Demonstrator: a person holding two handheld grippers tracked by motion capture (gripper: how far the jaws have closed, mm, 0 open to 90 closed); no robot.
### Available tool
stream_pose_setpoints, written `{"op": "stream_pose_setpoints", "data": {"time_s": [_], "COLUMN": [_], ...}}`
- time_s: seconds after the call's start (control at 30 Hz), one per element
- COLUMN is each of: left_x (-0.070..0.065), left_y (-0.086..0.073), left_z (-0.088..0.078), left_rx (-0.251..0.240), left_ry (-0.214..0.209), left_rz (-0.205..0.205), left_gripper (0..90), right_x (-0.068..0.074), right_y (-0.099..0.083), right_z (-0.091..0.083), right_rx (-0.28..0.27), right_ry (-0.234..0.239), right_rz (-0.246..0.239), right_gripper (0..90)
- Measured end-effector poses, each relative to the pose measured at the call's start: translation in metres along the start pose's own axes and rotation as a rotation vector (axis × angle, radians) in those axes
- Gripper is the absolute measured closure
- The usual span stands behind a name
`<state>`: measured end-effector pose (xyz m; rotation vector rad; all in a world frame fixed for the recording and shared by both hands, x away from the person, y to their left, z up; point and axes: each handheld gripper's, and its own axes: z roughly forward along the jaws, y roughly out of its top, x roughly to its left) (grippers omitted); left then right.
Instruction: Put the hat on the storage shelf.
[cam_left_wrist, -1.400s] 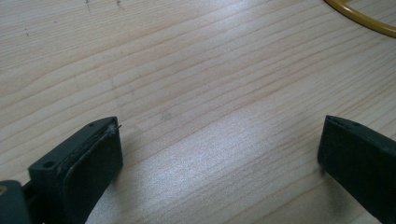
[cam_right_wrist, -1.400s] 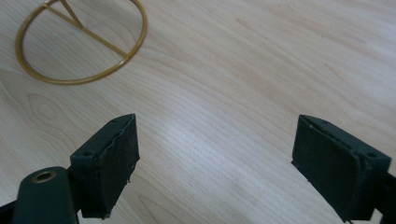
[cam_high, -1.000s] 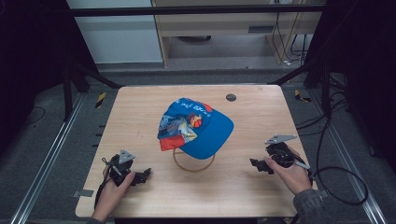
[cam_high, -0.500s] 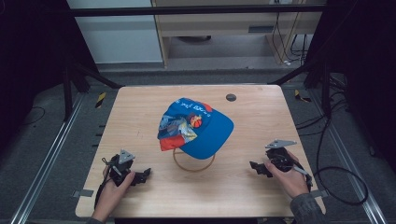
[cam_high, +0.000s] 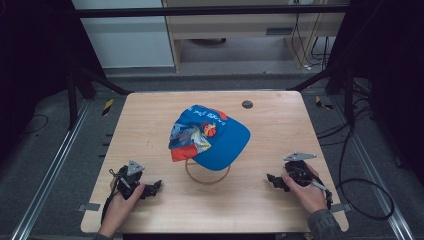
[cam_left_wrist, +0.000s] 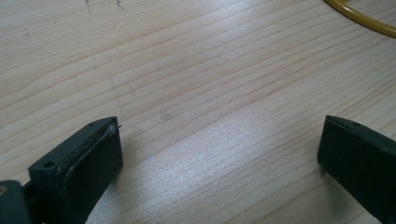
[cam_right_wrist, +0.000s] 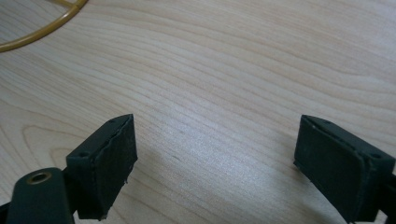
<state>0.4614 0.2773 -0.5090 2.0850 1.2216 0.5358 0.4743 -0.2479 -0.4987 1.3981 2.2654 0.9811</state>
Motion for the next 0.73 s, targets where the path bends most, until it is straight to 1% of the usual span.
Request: {"op": "stream_pose_setpoints", "data": {"time_s": [0.03,0.1,0.27,0.43,0.47,0.5,0.73], "left_x": [0.000,0.000,0.000,0.000,0.000,0.000,0.000], "left_y": [0.000,0.000,0.000,0.000,0.000,0.000,0.000], "left_z": [0.000,0.000,0.000,0.000,0.000,0.000,0.000], "left_rx": [0.000,0.000,0.000,0.000,0.000,0.000,0.000], "left_ry": [0.000,0.000,0.000,0.000,0.000,0.000,0.000], "left_rz": [0.000,0.000,0.000,0.000,0.000,0.000,0.001], "left_gripper": [0.0,0.0,0.0,0.0,0.0,0.0,0.0], "right_x": [0.000,0.000,0.002,0.007,0.009,0.011,0.013], "right_y": [-0.001,-0.002,-0.003,-0.008,-0.010,-0.010,-0.011], "right_z": [0.001,0.003,0.005,0.009,0.010,0.011,0.010], "right_rx": [0.002,0.000,-0.022,-0.059,-0.073,-0.069,-0.068], "right_ry": [-0.006,-0.011,-0.023,-0.068,-0.084,-0.102,-0.111], "right_rz": [-0.004,0.005,0.015,-0.002,-0.010,-0.029,-0.023], "right_gripper": [12.4,11.7,10.2,7.6,7.6,7.5,7.5]}}
